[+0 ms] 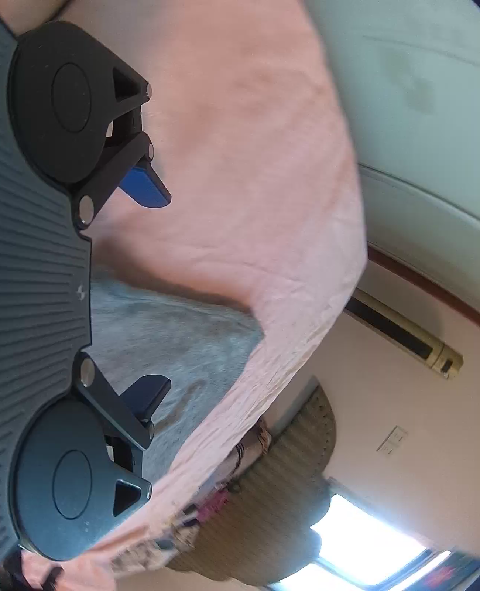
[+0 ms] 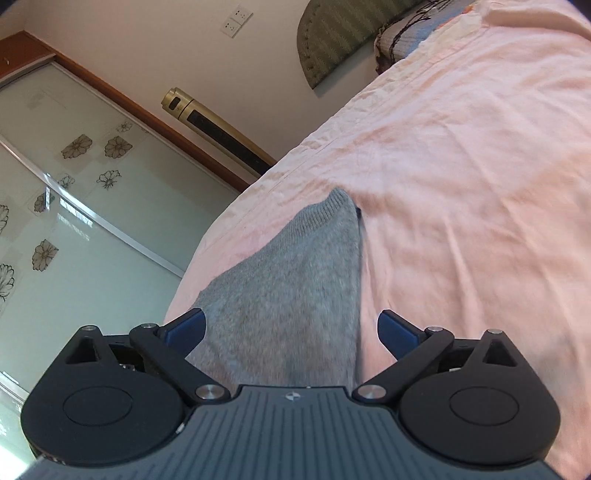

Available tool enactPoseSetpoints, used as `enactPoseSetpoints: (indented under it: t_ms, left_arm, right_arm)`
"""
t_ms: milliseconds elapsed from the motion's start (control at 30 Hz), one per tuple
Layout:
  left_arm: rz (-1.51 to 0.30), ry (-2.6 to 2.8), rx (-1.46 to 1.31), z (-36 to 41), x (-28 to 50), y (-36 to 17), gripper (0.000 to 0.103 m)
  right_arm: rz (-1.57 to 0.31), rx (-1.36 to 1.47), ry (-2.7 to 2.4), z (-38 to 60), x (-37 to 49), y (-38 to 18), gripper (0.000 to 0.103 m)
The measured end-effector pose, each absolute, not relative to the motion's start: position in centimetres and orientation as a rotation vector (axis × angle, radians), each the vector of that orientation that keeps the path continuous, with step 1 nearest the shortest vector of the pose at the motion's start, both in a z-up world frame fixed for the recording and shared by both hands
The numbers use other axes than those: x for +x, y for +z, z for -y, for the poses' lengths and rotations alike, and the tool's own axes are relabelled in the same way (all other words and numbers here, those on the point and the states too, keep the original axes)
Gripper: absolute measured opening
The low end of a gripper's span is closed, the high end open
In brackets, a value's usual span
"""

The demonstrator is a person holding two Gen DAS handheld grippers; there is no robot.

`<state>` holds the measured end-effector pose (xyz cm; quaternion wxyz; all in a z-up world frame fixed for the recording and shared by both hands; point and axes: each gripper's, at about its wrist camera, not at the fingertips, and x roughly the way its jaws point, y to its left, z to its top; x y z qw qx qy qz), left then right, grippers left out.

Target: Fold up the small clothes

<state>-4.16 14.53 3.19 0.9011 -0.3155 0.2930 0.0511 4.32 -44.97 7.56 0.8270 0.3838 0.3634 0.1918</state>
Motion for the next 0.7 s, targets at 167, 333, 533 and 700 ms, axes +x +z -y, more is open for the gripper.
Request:
enactPoseSetpoints:
  t_ms: [167,333,533,700]
  left_arm:
    - [-0.587,0.025,-0.89,-13.7,-7.4,0.4,0.098]
    - [-0.563,-0.031,-0.967,-12.3,-3.2,-0.4,0.1]
    - [-0.599,0.025,-0.907,-10.8,-0.3,-0.1,0.075]
    - [-0.685,0.089,-0.779,-10.0,1.0,-0.2,0.008]
  right_arm:
    - [-0.83,0.85,0.376,44.3,0.2,5.6,0.102]
    - [-0.824,0.902,0.444,40.4,3.4,4.8,0.103]
    - [-0.772,0.884,0.375,37.6,7.2,4.6,0.095]
    - [-0.848,0.896,0.365,38.1,8.5,2.9,0.02]
